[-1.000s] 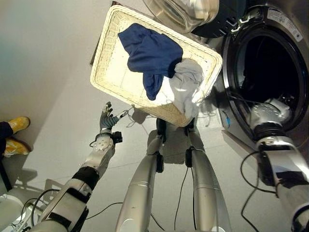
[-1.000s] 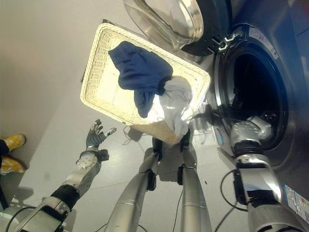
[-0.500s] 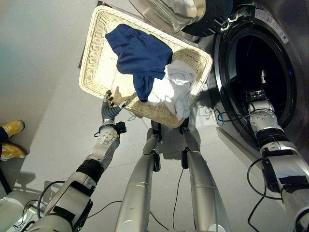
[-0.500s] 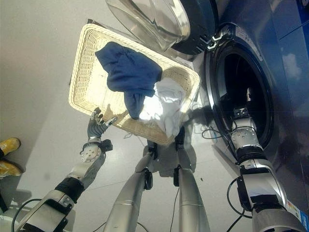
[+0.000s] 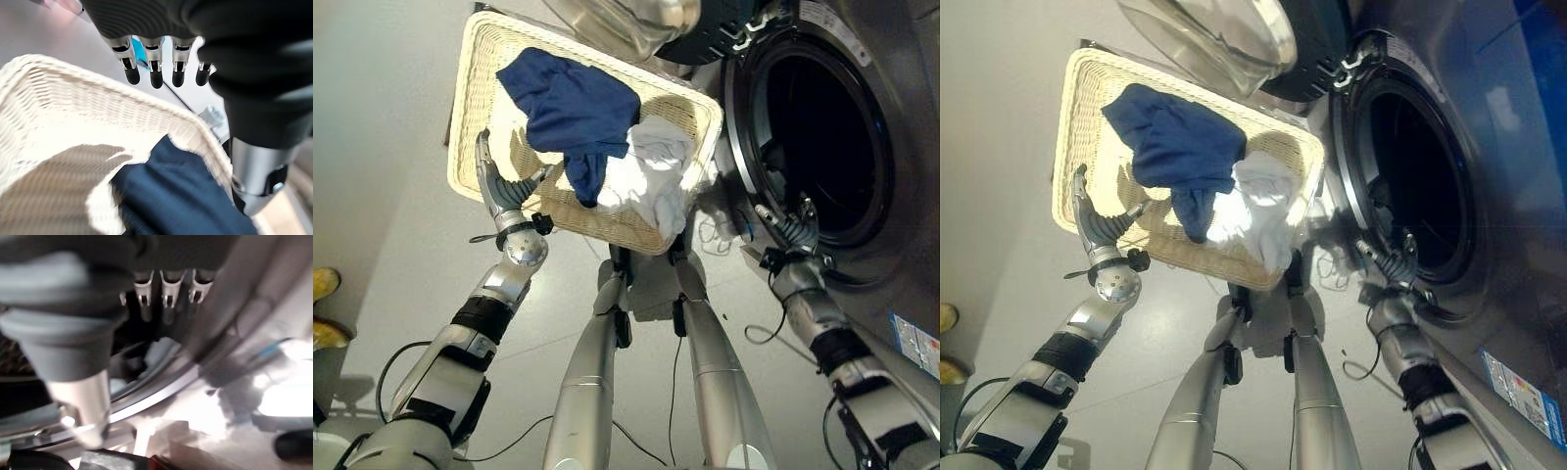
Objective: Put the clothes into the washing machine.
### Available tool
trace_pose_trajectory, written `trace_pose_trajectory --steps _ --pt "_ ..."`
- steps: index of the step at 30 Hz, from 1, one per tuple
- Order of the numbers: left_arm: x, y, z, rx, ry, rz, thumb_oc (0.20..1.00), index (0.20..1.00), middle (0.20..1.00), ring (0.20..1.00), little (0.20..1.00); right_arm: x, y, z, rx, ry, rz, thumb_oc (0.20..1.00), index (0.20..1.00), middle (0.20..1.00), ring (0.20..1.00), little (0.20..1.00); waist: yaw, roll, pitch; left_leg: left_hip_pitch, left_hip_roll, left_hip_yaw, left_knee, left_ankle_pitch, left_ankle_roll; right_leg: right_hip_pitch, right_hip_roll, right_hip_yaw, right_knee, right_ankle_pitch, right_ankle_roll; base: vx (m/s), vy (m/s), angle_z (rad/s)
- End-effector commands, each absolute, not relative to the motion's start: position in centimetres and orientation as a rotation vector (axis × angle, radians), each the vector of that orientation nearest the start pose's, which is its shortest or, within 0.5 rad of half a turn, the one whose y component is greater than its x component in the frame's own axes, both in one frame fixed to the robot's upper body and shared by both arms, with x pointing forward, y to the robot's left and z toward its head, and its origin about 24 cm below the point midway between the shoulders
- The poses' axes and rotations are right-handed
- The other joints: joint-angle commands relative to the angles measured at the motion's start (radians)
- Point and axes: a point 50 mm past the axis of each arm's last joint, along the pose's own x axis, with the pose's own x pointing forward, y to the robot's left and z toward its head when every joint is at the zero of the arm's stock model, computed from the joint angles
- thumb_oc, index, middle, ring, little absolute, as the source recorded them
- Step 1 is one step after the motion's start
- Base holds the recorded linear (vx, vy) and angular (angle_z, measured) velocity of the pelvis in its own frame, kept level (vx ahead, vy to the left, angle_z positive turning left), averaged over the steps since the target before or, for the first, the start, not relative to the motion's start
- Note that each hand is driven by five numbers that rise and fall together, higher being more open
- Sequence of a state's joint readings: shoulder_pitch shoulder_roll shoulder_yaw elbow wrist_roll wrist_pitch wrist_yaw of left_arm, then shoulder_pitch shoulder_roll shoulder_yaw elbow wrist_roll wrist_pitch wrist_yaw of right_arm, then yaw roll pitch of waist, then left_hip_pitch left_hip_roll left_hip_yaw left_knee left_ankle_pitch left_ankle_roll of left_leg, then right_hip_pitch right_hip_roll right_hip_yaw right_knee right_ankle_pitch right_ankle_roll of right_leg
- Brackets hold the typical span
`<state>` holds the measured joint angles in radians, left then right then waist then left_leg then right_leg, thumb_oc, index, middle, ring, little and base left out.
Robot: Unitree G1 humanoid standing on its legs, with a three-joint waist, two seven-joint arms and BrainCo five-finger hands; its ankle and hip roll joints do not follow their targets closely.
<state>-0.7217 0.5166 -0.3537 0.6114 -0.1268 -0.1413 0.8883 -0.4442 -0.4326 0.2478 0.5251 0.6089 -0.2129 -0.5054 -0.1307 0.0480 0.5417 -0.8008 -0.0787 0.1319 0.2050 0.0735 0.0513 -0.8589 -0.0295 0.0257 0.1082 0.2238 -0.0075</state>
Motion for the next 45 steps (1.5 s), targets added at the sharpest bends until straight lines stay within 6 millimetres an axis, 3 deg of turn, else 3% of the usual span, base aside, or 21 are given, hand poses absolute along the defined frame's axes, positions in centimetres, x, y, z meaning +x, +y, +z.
trace_pose_trajectory --steps 1,7,12,17,18,20,21,28,32,34,36,40,41,42,44,45 --pt "36.5 23.3 15.6 0.537 -0.327 0.74 1.0 1.0 1.0 1.0 1.0 33.1 -21.7 9.0 0.07 -0.149 -0.317 1.0 1.0 1.0 1.0 1.0 0.013 0.0 -0.022 0.015 0.012 -0.018 -0.007 0.016 -0.083 0.01 0.019 -0.067 0.122 -0.114 0.08 0.0 0.078 -0.16" --pt "37.7 24.7 16.1 0.681 -0.19 0.744 1.0 1.0 1.0 1.0 1.0 33.2 -19.5 9.1 0.011 -0.14 -0.174 1.0 1.0 1.0 1.0 1.0 -0.018 -0.022 -0.022 -0.002 0.007 -0.003 0.044 -0.004 -0.083 -0.002 0.016 -0.048 0.115 -0.104 0.08 0.01 0.097 -0.08" --pt "38.3 26.4 17.8 0.745 -0.133 0.78 1.0 1.0 1.0 1.0 1.0 33.0 -17.8 9.1 -0.064 -0.124 -0.065 1.0 1.0 1.0 1.0 1.0 -0.048 -0.052 -0.022 -0.037 0.01 0.017 0.133 -0.047 -0.079 -0.031 0.006 -0.038 0.121 -0.098 0.078 0.02 0.108 -0.11" --pt "38.6 28.0 19.3 0.787 -0.07 0.842 1.0 1.0 1.0 1.0 1.0 32.7 -17.0 9.3 -0.073 -0.128 0.0 1.0 1.0 1.0 1.0 1.0 -0.082 -0.078 -0.022 -0.077 0.019 0.043 0.204 -0.087 -0.078 -0.071 0.003 -0.015 0.13 -0.093 0.077 0.03 0.106 -0.15" --pt "38.5 28.3 19.0 0.798 -0.047 0.851 1.0 1.0 1.0 1.0 1.0 32.5 -16.8 8.9 -0.072 -0.118 0.008 1.0 1.0 1.0 1.0 1.0 -0.084 -0.079 -0.022 -0.059 0.025 0.035 0.219 -0.12 -0.082 -0.055 0.009 -0.013 0.136 -0.116 0.08 0.02 0.053 -0.07" --pt "38.7 28.8 20.0 0.815 -0.035 0.875 1.0 1.0 1.0 1.0 1.0 32.7 -16.8 9.4 -0.07 -0.136 0.016 1.0 1.0 1.0 1.0 1.0 -0.097 -0.089 -0.022 -0.094 0.023 0.051 0.232 -0.108 -0.076 -0.091 0.004 -0.004 0.133 -0.093 0.077 0.03 0.076 -0.1" --pt "38.6 29.3 19.7 0.851 0.01 0.878 1.0 1.0 1.0 1.0 1.0 32.5 -16.7 8.9 -0.062 -0.121 0.023 1.0 1.0 1.0 1.0 1.0 -0.097 -0.09 -0.022 -0.074 0.031 0.04 0.255 -0.152 -0.082 -0.071 0.012 -0.002 0.142 -0.122 0.082 0.08 0.094 -0.13" --pt "38.8 30.4 22.0 0.893 0.039 0.933 1.0 1.0 1.0 1.0 1.0 32.8 -16.5 9.1 -0.065 -0.113 0.033 1.0 1.0 1.0 1.0 1.0 -0.124 -0.113 -0.022 -0.133 0.04 0.049 0.315 -0.186 -0.08 -0.132 0.01 0.019 0.155 -0.108 0.086 0.04 0.053 -0.04" --pt "39.1 30.1 24.5 0.737 -0.072 0.927 1.0 1.0 1.0 1.0 1.0 32.8 -16.1 9.1 -0.072 -0.105 0.056 1.0 1.0 1.0 1.0 1.0 -0.137 -0.125 -0.022 -0.177 0.041 0.046 0.353 -0.208 -0.08 -0.176 0.015 0.029 0.17 -0.099 0.088 0.04 0.038 -0.03" --pt "39.2 30.0 24.6 0.719 -0.085 0.926 1.0 1.0 1.0 1.0 1.0 32.8 -16.1 9.2 -0.071 -0.105 0.058 1.0 1.0 1.0 1.0 1.0 -0.137 -0.125 -0.022 -0.179 0.041 0.046 0.355 -0.209 -0.08 -0.178 0.016 0.03 0.171 -0.099 0.088 0.0 0.0 0.0" --pt "39.6 28.8 26.0 0.571 -0.195 0.883 1.0 1.0 1.0 1.0 1.0 32.8 -15.4 9.3 -0.06 -0.117 0.081 1.0 1.0 1.0 1.0 1.0 -0.141 -0.127 -0.022 -0.2 0.035 0.038 0.364 -0.218 -0.079 -0.198 0.027 0.04 0.183 -0.106 0.087 0.03 0.02 0.04" --pt "40.1 27.3 26.8 0.483 -0.282 0.804 1.0 1.0 1.0 1.0 1.0 32.9 -14.7 9.7 -0.048 -0.133 0.102 1.0 1.0 1.0 1.0 1.0 -0.14 -0.128 -0.022 -0.217 0.03 0.029 0.371 -0.221 -0.078 -0.213 0.035 0.046 0.194 -0.106 0.087 0.01 -0.009 0.06" --pt "40.2 26.7 27.2 0.406 -0.323 0.77 0.645 0.645 0.645 0.645 0.645 33.0 -14.4 9.8 -0.044 -0.139 0.109 1.0 1.0 1.0 1.0 1.0 -0.139 -0.13 -0.022 -0.221 0.028 0.026 0.371 -0.223 -0.077 -0.218 0.039 0.049 0.197 -0.107 0.087 0.0 0.0 0.0" --pt "40.3 25.8 27.9 0.256 -0.399 0.7 0.2 0.2 0.2 0.2 0.2 33.0 -14.0 10.1 -0.037 -0.145 0.121 1.0 1.0 1.0 1.0 1.0 -0.139 -0.134 -0.022 -0.221 0.027 0.023 0.369 -0.225 -0.074 -0.218 0.043 0.05 0.197 -0.107 0.087 0.0 0.0 0.0" --pt "40.1 24.6 29.5 0.028 -0.518 0.587 0.2 0.2 0.2 0.2 0.2 33.1 -13.5 10.7 -0.04 -0.165 0.132 1.0 1.0 1.0 1.0 1.0 -0.148 -0.142 -0.022 -0.25 0.019 0.035 0.356 -0.194 -0.067 -0.246 0.038 0.058 0.184 -0.076 0.084 -0.02 -0.021 0.01" --pt "40.1 24.3 29.3 -0.026 -0.534 0.556 0.2 0.2 0.2 0.2 0.2 33.0 -13.3 10.3 -0.044 -0.153 0.137 1.0 1.0 1.0 1.0 1.0 -0.14 -0.139 -0.022 -0.225 0.022 0.018 0.359 -0.222 -0.071 -0.222 0.048 0.055 0.194 -0.104 0.087 -0.05 -0.041 0.04"
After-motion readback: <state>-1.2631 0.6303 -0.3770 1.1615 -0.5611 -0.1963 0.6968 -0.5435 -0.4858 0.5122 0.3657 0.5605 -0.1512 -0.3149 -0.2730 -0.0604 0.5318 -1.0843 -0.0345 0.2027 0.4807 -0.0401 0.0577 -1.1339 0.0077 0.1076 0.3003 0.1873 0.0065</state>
